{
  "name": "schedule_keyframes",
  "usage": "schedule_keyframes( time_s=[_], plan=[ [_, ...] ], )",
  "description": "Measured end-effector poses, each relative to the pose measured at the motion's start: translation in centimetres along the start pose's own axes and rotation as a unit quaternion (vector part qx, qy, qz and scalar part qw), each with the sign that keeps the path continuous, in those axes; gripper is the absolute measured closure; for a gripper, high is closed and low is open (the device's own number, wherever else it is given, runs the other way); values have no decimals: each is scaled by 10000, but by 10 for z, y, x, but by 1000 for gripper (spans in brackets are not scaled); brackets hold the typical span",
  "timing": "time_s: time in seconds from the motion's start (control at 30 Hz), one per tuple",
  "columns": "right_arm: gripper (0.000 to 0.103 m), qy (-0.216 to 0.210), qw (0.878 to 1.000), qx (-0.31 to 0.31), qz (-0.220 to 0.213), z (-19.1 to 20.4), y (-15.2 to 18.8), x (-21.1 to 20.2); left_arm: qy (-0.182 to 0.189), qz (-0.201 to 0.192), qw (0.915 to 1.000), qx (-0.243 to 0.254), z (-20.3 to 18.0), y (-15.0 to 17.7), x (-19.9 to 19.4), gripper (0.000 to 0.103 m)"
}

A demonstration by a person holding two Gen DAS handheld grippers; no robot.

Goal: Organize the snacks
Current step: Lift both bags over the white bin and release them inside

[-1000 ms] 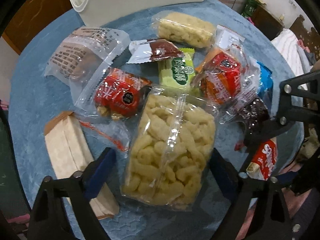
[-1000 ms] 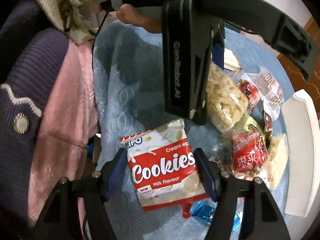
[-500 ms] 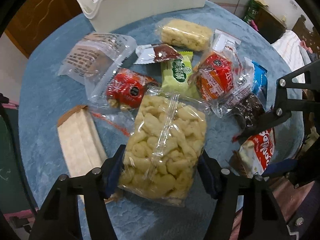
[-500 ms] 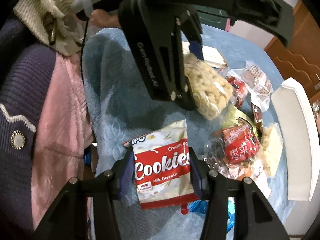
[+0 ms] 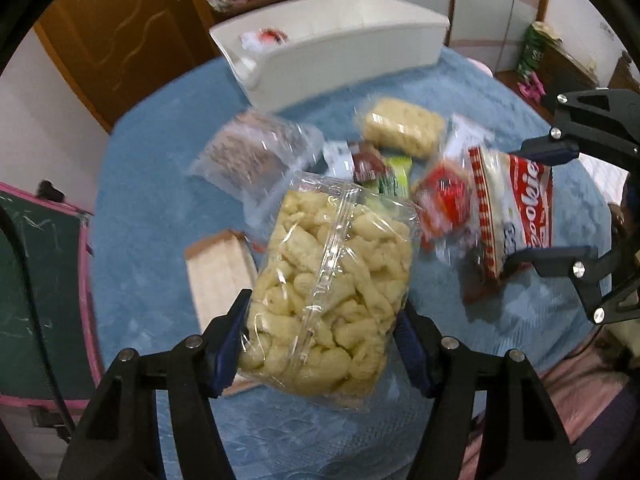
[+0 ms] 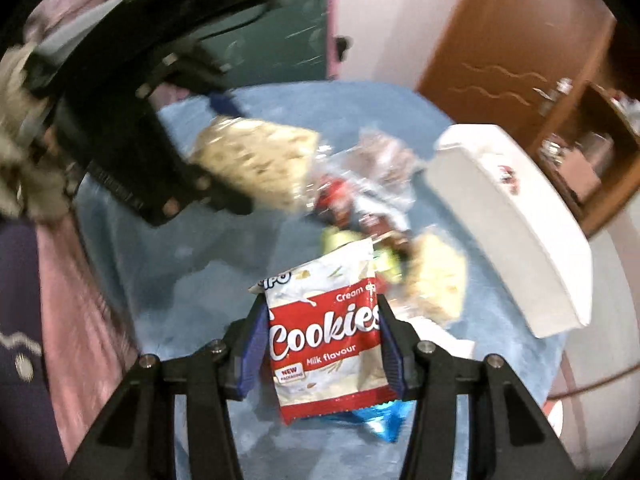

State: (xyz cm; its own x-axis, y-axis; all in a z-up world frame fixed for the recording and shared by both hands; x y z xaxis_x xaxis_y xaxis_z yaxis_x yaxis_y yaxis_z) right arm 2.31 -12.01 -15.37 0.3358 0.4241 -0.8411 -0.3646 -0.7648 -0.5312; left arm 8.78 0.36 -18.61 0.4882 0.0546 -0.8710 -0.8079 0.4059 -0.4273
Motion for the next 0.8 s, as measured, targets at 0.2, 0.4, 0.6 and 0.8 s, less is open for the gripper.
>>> schedule_keyframes(
  time_s=[0.2,0.4,0.6,0.8],
  plan=[
    [53,455,9969,465,-447,-22,-22,-33,-180,-436,9987,-185,9,-31,-31,38],
    [53,946,9877,863,-897,-51,-47,-61,-350,-934,9946,-287,17,-72,-63,38],
    [53,1450,9768,1143,-1089,-82,-69,-77,-516,-1243,9901,-394,29,-116,-78,38],
    [53,1876,9617,1654,-1120,-132,-88,-83,-630,-1600,9841,-447,34,-163,-85,38]
  ],
)
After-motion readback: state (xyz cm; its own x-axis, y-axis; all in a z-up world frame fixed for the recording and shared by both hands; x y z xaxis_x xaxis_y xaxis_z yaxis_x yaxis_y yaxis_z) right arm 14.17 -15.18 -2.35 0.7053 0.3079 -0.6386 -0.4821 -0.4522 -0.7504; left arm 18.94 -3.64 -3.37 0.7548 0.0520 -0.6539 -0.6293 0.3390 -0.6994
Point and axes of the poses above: each gripper's, at about its wrist camera, not at the fingertips, and x roughly the way its jaws point, z to its left, y to its underside, the point moved 1 cm from there along x, roughly the way its jaws point, and after that the axes turned 8 degrees about -y, right-handed, at the moved point
